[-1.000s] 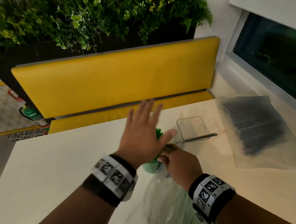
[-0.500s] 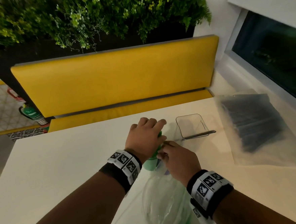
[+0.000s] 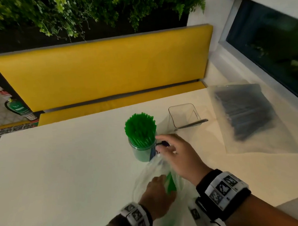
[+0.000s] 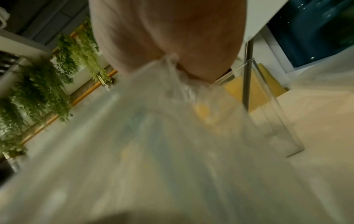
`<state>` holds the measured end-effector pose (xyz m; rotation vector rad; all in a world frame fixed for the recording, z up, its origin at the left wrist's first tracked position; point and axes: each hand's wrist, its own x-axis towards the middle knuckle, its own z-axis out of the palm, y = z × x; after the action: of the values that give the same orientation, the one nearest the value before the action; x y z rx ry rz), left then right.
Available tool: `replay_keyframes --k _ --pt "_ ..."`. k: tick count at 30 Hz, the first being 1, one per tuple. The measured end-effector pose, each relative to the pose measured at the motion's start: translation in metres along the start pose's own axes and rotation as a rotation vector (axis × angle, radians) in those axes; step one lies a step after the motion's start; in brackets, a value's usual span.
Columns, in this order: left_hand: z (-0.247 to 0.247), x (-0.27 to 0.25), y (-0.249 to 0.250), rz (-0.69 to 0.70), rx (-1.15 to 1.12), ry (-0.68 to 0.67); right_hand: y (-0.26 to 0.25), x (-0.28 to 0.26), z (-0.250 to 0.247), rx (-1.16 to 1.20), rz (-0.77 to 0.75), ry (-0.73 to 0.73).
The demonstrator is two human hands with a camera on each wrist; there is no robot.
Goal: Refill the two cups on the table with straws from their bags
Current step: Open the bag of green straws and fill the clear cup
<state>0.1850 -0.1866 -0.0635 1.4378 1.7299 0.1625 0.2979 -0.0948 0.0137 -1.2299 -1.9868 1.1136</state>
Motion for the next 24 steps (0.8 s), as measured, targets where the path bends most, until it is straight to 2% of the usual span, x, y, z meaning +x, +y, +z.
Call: replay_keyframes --k 2,3,4,5,6,7,8,9,12,14,16,19,21,23,24 --pt "0.009 0.013 -0.006 -0.068 0.01 -0.035 0.016 -0.008 -0.009 0.068 0.086 0.198" --pt "0.01 0.016 -0.01 -0.082 0.026 -0.046 0.029 -0.014 -0.016 0.056 0.207 0.298" --pt "0.01 0.019 -0.013 -0.083 0.043 -0.045 0.047 -0.022 -0.022 -0.005 0.373 0.306" --pt "0.009 0.021 -0.015 -0.084 0.047 -0.043 0.063 -0.032 -0.023 -0.078 0.568 0.191" --pt "0.009 0.023 -0.016 -0.094 0.038 -0.046 0.077 -0.043 -0.021 -0.106 0.752 -0.001" --pt "0.009 0.025 -0.016 -0.111 0.023 -0.049 0.086 -0.052 -0.014 -0.098 0.876 -0.19" --pt "0.01 0.026 -0.015 -0.119 0.004 -0.06 0.09 -0.06 -0.007 -0.05 0.919 -0.309" --pt "0.012 0.028 -0.014 -0.12 -0.017 -0.074 0.087 -0.065 0.0 0.04 0.927 -0.329" --pt "0.011 0.028 -0.001 -0.103 -0.132 -0.114 0.077 -0.066 0.013 0.373 0.827 -0.241" --pt "0.008 0.025 0.007 -0.071 -0.255 -0.136 0.073 -0.065 0.013 0.446 0.757 -0.25" --pt "0.001 0.022 0.011 -0.06 -0.483 -0.201 0.074 -0.063 0.011 0.516 0.743 -0.271" --pt "0.003 0.026 0.003 0.004 -0.788 -0.11 0.083 -0.058 0.008 0.548 0.775 -0.264" --pt "-0.005 0.021 0.007 -0.032 -0.898 -0.139 0.088 -0.055 0.005 0.545 0.783 -0.198" --pt "-0.008 0.02 0.011 -0.11 -1.111 -0.231 0.093 -0.053 0.002 0.514 0.803 -0.134" --pt "-0.011 0.018 0.012 -0.111 -1.078 -0.214 0.095 -0.053 0.001 0.503 0.804 -0.122"
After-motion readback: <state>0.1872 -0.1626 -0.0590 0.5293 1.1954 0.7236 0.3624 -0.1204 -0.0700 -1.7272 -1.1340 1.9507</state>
